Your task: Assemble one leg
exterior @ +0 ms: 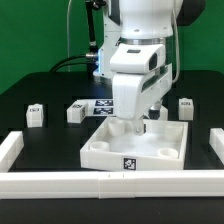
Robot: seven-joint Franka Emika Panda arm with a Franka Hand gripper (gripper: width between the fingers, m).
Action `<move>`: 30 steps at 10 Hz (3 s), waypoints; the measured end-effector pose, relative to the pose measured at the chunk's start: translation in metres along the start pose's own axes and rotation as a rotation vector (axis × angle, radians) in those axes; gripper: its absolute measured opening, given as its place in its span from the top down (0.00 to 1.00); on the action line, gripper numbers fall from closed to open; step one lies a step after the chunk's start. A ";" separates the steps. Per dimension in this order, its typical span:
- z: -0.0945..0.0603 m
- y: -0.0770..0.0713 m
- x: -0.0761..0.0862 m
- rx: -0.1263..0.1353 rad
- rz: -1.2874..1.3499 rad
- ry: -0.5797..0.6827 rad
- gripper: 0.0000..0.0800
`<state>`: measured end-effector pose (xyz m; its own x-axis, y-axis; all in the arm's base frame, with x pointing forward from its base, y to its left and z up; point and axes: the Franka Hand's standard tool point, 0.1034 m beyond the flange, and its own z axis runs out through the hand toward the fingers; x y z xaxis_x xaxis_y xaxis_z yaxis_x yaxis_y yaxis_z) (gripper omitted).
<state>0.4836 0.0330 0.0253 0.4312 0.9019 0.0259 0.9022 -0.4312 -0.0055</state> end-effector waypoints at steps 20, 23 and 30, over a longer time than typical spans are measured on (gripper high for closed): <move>0.020 -0.016 -0.007 0.033 -0.097 -0.032 0.34; 0.020 -0.016 -0.007 0.033 -0.097 -0.033 0.82; 0.019 -0.014 -0.007 0.028 -0.097 -0.030 0.94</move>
Offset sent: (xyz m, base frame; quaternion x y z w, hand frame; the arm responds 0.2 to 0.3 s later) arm -0.0180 0.0042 -0.0089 -0.0072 -0.0662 -0.1752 0.9823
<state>0.4682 0.0337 0.0064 0.3416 0.9398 -0.0019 0.9393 -0.3415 -0.0320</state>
